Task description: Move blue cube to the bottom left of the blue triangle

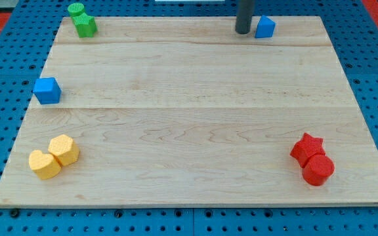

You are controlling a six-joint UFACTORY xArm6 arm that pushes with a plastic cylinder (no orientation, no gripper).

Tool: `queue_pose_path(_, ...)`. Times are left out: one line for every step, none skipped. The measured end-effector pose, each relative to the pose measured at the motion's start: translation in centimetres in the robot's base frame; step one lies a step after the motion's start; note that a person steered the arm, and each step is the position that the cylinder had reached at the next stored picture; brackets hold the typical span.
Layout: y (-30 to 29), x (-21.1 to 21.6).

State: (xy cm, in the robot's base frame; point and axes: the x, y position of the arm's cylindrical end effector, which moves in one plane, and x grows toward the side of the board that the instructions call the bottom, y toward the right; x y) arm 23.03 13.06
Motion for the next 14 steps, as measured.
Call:
queue_pose_path(3.4,-0.9)
queue_pose_path(4.8,-1.4)
queue_pose_path(-6.0,-0.3)
queue_pose_path(-20.4,0.7)
queue_pose_path(-31.0,7.2)
queue_pose_path(-42.1,7.6)
queue_pose_path(-43.5,10.2)
queue_pose_path(-43.1,15.5)
queue_pose_path(-41.9,18.7)
queue_pose_path(-34.5,16.7)
queue_pose_path(-26.0,16.7)
queue_pose_path(-17.9,15.9)
queue_pose_path(-9.1,14.2)
queue_pose_path(-1.5,14.0)
